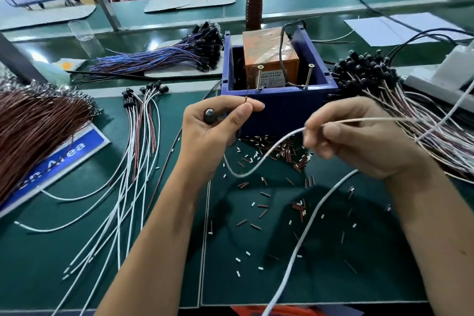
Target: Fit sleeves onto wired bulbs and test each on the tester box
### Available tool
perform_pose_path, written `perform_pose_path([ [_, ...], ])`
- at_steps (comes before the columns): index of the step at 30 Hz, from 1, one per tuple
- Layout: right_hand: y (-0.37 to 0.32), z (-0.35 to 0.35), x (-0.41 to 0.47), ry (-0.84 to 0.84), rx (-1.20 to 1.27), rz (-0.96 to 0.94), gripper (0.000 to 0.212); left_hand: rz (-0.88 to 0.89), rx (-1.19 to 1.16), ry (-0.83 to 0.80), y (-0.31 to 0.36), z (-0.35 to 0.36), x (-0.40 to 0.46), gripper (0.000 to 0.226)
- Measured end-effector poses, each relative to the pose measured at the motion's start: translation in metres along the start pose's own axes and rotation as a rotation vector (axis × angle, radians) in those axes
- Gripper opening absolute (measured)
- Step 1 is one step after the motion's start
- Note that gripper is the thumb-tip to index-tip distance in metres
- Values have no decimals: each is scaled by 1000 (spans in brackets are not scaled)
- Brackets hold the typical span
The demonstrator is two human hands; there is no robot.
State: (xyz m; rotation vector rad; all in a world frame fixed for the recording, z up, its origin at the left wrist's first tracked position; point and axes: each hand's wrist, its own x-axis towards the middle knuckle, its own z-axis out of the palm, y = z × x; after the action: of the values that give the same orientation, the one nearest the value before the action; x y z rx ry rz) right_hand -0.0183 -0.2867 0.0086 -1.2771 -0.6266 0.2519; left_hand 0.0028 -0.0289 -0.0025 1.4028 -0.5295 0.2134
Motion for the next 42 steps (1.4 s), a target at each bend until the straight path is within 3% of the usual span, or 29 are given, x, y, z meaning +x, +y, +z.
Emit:
perform_pose_path([
  [6, 19, 45, 14, -32, -394, 192, 43, -85, -100, -228, 10, 12, -3, 14],
  [11, 26, 65, 18, -73, -528, 317, 55, -234, -173, -386, 10, 13, -6, 16],
  [18, 24, 68, 18, -63, -409, 335, 49, -260, -173, -408, 6, 14, -3, 22],
  [23, 12, 42, 13, -137, -414, 355, 12, -285, -47, -221, -2, 11, -2, 22],
  [26, 5, 20, 10, 90, -325, 297, 26, -319, -64, -172, -6, 4, -2, 20],
  [29, 11, 19, 12, 308, -219, 142, 30, -349, -108, -240, -7, 2, -1, 22],
  [35, 18, 32, 16, 323, -296, 58, 20, -404, -125, -263, -5, 4, -3, 20],
  [40, 15, 27, 16, 572, -230, -58, 17, -352, -166, -257, -3, 2, -2, 24],
  [42, 16, 29, 16, 548, -196, -13, 22, -306, -180, -208, -3, 3, -2, 23],
])
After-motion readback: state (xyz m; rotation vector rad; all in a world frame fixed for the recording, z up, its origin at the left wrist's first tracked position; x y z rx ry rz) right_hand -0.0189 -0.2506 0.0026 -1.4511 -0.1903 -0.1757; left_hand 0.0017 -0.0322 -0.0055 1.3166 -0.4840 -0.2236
